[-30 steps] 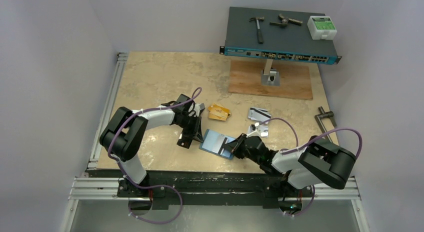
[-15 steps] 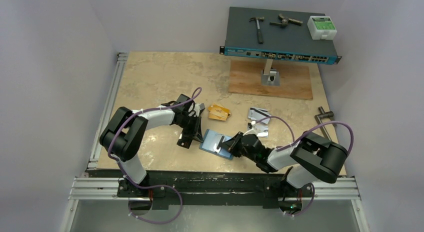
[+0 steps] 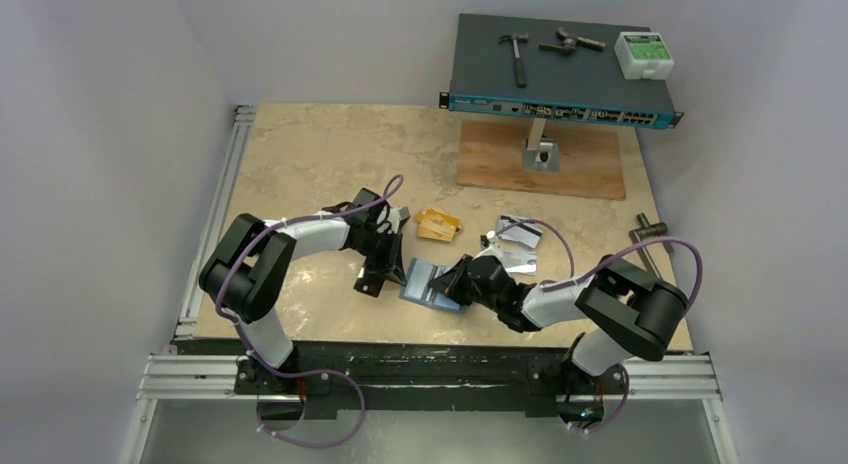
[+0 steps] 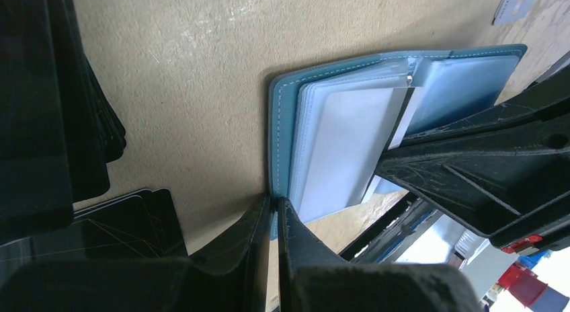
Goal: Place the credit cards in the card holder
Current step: Insert the credit card into the card holder.
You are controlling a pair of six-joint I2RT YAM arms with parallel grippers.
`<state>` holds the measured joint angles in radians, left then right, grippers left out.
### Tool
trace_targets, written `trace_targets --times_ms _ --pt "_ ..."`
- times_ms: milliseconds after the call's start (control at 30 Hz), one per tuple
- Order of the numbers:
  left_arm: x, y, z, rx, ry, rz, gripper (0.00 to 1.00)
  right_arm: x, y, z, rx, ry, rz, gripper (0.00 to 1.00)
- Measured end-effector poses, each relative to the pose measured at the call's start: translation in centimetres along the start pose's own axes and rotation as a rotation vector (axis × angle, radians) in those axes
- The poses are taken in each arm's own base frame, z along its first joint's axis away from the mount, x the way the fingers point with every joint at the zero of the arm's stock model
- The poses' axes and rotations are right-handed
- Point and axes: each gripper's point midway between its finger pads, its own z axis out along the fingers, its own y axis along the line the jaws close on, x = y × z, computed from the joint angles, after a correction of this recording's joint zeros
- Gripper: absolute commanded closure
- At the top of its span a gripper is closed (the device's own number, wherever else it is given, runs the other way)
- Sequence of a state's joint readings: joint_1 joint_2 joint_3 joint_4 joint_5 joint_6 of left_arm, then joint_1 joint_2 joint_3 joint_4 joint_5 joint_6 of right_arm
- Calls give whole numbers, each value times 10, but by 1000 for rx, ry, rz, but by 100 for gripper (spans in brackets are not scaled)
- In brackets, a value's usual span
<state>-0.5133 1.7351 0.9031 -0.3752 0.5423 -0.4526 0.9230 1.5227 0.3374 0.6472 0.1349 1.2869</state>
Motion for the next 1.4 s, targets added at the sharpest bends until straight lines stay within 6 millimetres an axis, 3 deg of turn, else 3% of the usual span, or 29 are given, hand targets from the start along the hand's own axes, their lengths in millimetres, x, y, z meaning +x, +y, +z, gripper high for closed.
trace_targets --times_ms 167,367,567,1000,1400 --pt "0 0 0 0 0 0 94 2 -2 6 19 13 -15 97" --pt "1 1 -1 -3 5 -5 96 4 2 8 28 31 -20 62" --pt "1 -1 -1 11 6 -3 97 1 11 2 44 38 -51 34" --pt "-1 -4 -3 38 5 -9 98 4 13 -2 97 60 -118 35" --pt "-2 -4 -5 47 2 -17 98 4 21 8 125 79 -204 33"
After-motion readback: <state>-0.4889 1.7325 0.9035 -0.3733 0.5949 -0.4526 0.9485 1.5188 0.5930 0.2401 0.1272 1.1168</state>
